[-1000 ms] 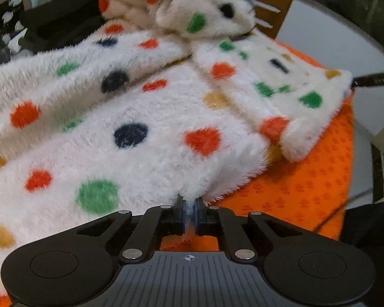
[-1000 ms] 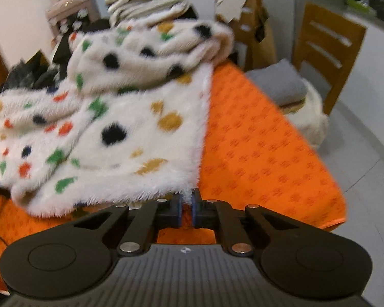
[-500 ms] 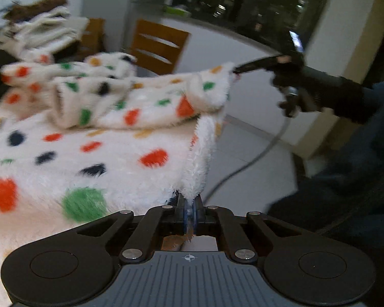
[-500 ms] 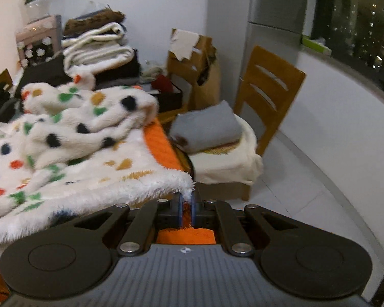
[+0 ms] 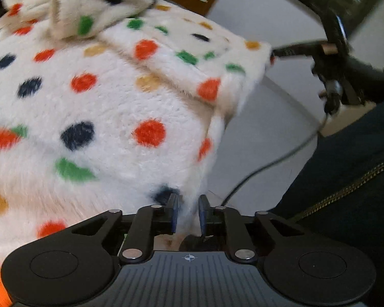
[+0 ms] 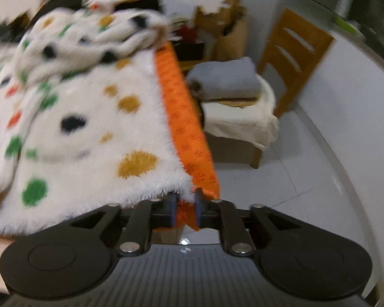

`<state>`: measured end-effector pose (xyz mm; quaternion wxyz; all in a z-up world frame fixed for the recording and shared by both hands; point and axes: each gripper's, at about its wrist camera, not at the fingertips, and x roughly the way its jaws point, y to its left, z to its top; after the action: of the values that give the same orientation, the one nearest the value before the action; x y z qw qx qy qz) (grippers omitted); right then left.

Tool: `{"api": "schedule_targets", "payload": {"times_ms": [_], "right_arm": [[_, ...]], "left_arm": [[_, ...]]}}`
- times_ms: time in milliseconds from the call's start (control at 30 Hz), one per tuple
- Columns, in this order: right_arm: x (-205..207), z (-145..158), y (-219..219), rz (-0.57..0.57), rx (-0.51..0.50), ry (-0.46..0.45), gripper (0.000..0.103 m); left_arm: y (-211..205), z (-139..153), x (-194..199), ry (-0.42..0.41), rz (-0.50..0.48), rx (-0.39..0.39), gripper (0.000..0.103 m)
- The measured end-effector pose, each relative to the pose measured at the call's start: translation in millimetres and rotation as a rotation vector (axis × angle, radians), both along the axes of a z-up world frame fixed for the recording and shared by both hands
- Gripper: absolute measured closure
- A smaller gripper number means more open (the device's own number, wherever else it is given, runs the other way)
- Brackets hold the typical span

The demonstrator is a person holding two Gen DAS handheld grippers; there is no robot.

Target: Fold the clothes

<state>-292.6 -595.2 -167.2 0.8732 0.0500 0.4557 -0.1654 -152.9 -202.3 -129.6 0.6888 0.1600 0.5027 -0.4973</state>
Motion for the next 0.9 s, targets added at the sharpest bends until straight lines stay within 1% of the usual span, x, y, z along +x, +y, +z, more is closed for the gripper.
{"api": "schedule_targets", "payload": {"times_ms": [33, 67, 100, 167, 233, 333, 400, 467, 533, 600, 633, 700, 733, 867, 900], "right_arm": [[1.3, -0.5, 1.9, 0.037, -0.003, 0.019, 0.073], [2.2, 0.8, 3.7, 0.073, -0.002, 0.035, 0.071], [2.8, 4.4, 4.5, 0.105, 0.007, 0.053, 0.07], [3.3, 13.8, 6.1, 0.172, 0.033, 0.086, 0.068], [5.8, 23.4, 9.8, 0.233, 0.063, 0.101, 0.068], [13.1, 44.6, 16.8, 0.304, 0.078, 0.054, 0.067], [23.3, 58.6, 21.4, 0.328, 0.081, 0.001, 0.064], [38.4, 69.2, 26.8, 0.353, 0.097, -0.046, 0.063], [53.9, 80.0, 33.2, 0.378, 0.114, -0.088, 0.06], [76.4, 87.8, 42.3, 0.413, 0.116, -0.122, 0.054], [87.6, 91.7, 46.9, 0.431, 0.117, -0.138, 0.053], [113.0, 99.1, 58.0, 0.473, 0.112, -0.164, 0.047], [126.2, 101.5, 62.9, 0.486, 0.106, -0.175, 0.046], [184.1, 105.8, 81.8, 0.55, 0.095, -0.212, 0.032], [199.2, 106.1, 86.6, 0.566, 0.089, -0.218, 0.032]], "left_arm": [[2.0, 2.6, -0.1, -0.009, 0.029, -0.006, 0.073], [3.9, 5.3, -0.2, -0.018, 0.058, -0.011, 0.064], [5.9, 7.9, -0.3, -0.028, 0.087, -0.017, 0.059], [9.8, 13.1, -0.5, -0.046, 0.145, -0.029, 0.057], [13.7, 18.4, -0.7, -0.065, 0.203, -0.04, 0.056], [19.6, 26.3, -1.0, -0.092, 0.29, -0.057, 0.055], [23.5, 31.5, -1.2, -0.111, 0.347, -0.069, 0.054], [29.2, 34.6, 4.0, -0.133, 0.402, -0.07, 0.053], [35.9, 37.5, 9.7, -0.152, 0.454, -0.072, 0.052], [43.5, 40.6, 15.3, -0.166, 0.502, -0.075, 0.05], [47.9, 41.9, 17.8, -0.173, 0.525, -0.075, 0.05], [57.5, 44.4, 22.3, -0.186, 0.571, -0.078, 0.049], [62.0, 45.7, 24.2, -0.191, 0.592, -0.076, 0.049], [79.9, 53.1, 27.7, -0.213, 0.682, -0.08, 0.047], [84.2, 55.1, 28.2, -0.217, 0.705, -0.082, 0.047]]}}
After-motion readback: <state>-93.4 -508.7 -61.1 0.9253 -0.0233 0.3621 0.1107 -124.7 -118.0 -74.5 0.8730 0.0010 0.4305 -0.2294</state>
